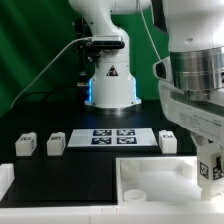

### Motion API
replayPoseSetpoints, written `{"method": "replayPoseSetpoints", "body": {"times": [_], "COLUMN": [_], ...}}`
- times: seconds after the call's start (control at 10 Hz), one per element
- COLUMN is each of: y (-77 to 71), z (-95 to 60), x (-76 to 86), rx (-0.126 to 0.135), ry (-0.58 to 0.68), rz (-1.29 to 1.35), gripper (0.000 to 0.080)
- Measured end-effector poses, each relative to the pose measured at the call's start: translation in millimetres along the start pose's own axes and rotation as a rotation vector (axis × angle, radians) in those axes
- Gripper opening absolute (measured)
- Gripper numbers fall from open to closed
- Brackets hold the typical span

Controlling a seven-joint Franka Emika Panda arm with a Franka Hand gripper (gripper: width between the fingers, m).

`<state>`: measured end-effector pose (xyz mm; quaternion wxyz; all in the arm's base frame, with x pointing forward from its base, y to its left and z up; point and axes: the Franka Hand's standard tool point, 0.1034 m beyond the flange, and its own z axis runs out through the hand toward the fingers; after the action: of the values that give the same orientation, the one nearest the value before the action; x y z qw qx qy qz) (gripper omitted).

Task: Assemble one leg

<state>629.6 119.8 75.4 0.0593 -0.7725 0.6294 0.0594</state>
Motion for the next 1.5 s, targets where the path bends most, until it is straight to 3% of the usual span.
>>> {"method": "replayPoseSetpoints", "body": {"times": [0.3,0.4,0.5,0.6,0.7,0.8,1.0,1.2,1.5], "y": [-8.7,-9.8,-9.1,-9.0,-8.9,-8.9,1.8,8.3,8.2], "z": [5.7,6.3,6.8,7.0,7.3,7.3,8.9,8.4,8.9], "x": [-12.1,-12.7,-12.5,-12.9,-13.0,-13.0,-11.5,-4.2,-3.1], "rx": [0.094,0.113,0.109,0.109,0.108,0.108,0.039,-0.011,-0.012], "ry": [-0.011,-0.013,-0.015,-0.015,-0.014,-0.011,-0.013,0.008,0.011], "rz": [0.442,0.5,0.503,0.498,0.487,0.425,0.256,-0.051,-0.363], "gripper": [0.0294,0.0294,0.0368,0.051,0.051,0.062,0.0644,0.0648,0.0649]}}
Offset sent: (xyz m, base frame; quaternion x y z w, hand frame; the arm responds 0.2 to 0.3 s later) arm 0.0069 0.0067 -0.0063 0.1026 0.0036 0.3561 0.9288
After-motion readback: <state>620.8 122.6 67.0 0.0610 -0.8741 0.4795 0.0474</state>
